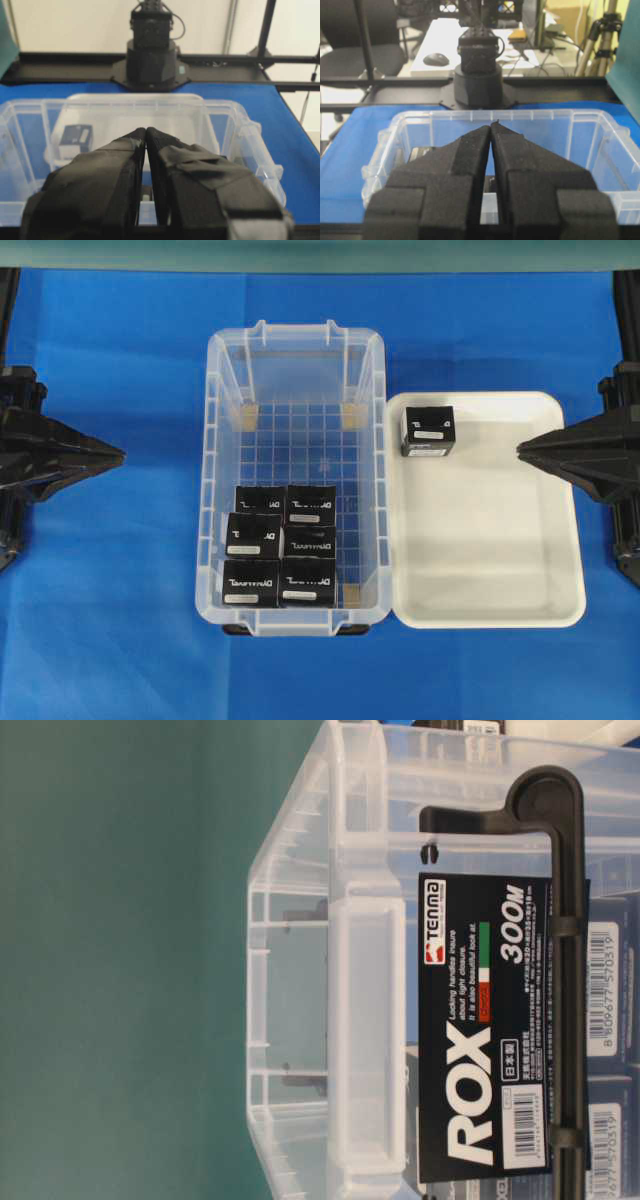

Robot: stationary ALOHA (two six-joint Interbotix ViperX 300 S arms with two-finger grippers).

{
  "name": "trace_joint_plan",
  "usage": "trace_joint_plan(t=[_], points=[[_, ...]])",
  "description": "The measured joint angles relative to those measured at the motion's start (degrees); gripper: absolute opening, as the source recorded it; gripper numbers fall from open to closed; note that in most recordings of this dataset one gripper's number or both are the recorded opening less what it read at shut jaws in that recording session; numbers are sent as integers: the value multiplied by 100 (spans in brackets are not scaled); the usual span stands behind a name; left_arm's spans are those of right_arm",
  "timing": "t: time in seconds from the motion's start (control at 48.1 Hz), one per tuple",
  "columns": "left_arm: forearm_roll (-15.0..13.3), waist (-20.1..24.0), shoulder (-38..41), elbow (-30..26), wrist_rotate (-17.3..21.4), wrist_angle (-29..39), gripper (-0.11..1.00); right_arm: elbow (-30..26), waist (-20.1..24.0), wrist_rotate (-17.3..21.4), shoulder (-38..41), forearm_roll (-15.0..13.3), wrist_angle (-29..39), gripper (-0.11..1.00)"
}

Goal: Pick the box from inside the plastic case
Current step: 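Move the right gripper from the tray toward the plastic case, then lower the open right gripper over the top black box in the case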

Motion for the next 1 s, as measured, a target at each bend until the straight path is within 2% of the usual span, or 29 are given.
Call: trace_joint_plan(t=[0.062,0.166,0.25,0.395,0.791,0.999], points=[[18,0,-26,-44,-26,132,11,-9,0,26,18,44,26,16],[53,0,-35,-220,-88,598,0,-88,-9,193,97,369,378,6],[62,0,-35,-334,-70,888,-2,-246,-9,387,193,536,870,3],[70,0,-35,-475,-35,1248,-3,-729,-18,563,510,571,1854,3],[70,-9,-35,-642,-18,1652,-2,-2725,26,571,2268,571,4430,3],[62,-35,-53,-659,-9,1811,-2,-4104,123,563,3524,580,5335,3]])
